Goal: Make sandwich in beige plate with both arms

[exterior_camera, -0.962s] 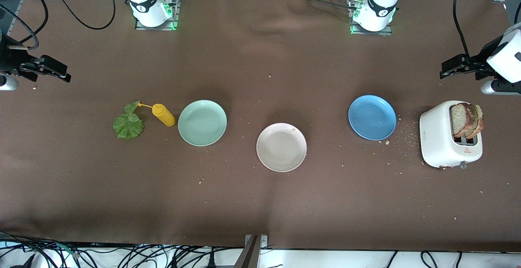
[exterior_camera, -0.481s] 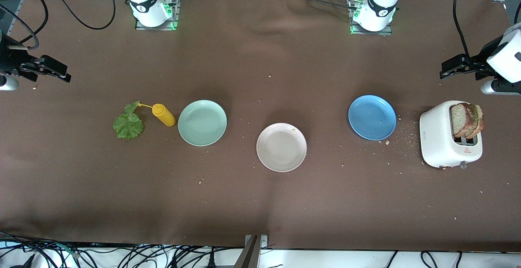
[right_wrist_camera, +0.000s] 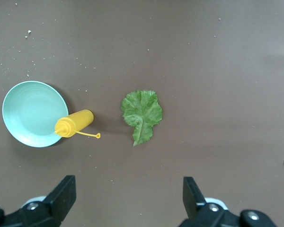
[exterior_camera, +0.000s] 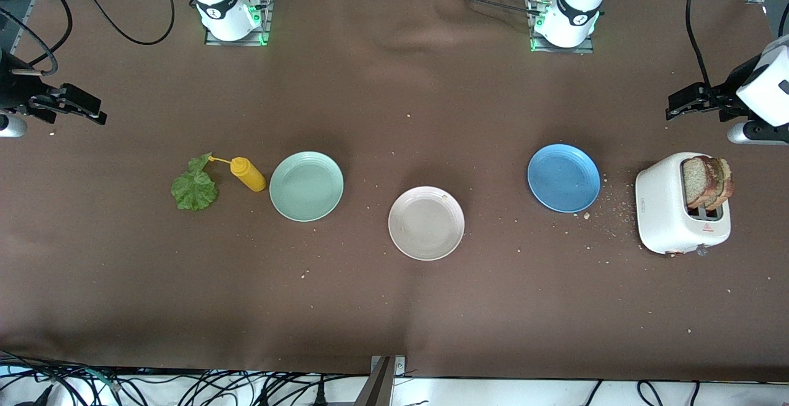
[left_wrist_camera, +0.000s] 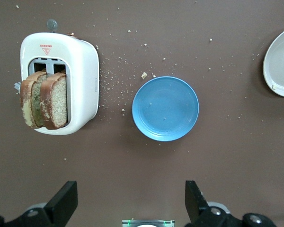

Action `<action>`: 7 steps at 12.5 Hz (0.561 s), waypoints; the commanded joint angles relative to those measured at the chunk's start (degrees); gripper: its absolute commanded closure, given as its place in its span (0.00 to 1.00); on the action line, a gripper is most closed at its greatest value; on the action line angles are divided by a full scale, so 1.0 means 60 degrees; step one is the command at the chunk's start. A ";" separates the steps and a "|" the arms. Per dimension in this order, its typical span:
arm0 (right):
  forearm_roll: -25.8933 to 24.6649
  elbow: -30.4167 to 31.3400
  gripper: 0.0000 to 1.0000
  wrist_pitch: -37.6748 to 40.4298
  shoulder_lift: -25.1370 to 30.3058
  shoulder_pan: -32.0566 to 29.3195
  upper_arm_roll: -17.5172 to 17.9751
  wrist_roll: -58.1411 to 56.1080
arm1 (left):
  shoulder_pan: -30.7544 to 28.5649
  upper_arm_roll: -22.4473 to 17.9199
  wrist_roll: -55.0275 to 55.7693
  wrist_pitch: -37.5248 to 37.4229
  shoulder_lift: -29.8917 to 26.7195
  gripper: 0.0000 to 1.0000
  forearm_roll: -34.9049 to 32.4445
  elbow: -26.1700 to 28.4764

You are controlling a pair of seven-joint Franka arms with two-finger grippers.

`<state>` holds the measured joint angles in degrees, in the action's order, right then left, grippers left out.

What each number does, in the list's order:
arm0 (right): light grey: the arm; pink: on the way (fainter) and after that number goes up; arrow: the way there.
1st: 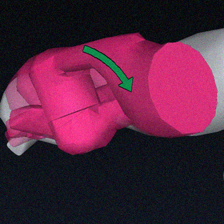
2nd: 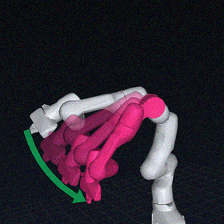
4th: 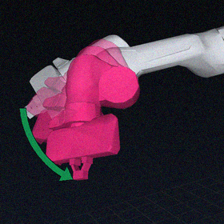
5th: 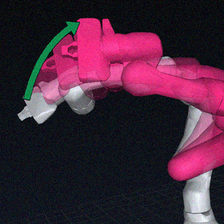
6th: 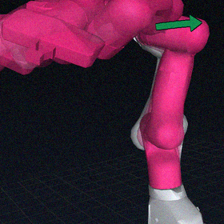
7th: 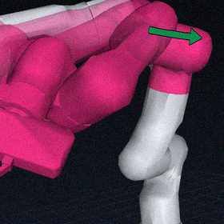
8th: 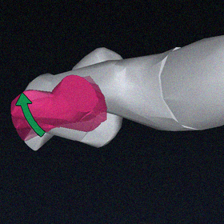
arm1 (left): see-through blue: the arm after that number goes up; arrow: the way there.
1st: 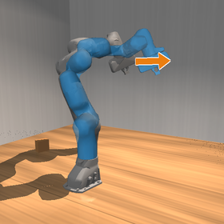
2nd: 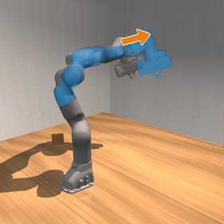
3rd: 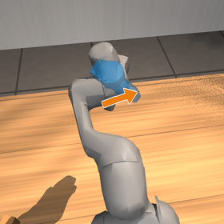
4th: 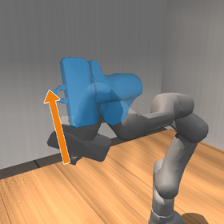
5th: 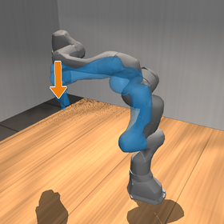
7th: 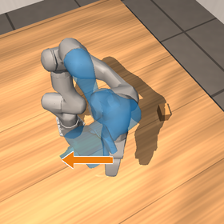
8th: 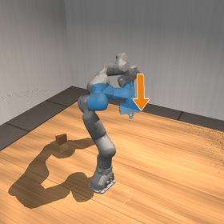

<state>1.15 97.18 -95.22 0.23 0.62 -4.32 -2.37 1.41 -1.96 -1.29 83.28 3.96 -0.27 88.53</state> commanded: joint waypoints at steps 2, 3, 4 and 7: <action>0.0014 -0.0112 0.00 0.0050 -0.0053 -0.0059 0.0003 -0.0030 | -0.0001 0.0019 -0.0004 0.0021 -0.0015 0.00 0.0132 0.0040; 0.0014 -0.0112 0.00 0.0050 -0.0053 -0.0059 0.0003 -0.0030 | -0.0001 0.0019 -0.0004 0.0021 -0.0015 0.00 0.0132 0.0040; 0.0014 -0.0112 0.00 0.0050 -0.0053 -0.0059 0.0003 -0.0030 | -0.0001 0.0019 -0.0004 0.0021 -0.0015 0.00 0.0132 0.0040; 0.0014 -0.0112 0.00 0.0050 -0.0053 -0.0059 -0.0056 -0.0030 | -0.0001 0.0019 -0.0004 0.0021 -0.0001 0.00 0.0132 0.0040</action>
<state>1.15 97.18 -95.22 0.21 0.60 -4.59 -2.37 1.41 -1.95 -1.29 83.28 4.19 -0.26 88.53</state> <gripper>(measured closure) 0.000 0.000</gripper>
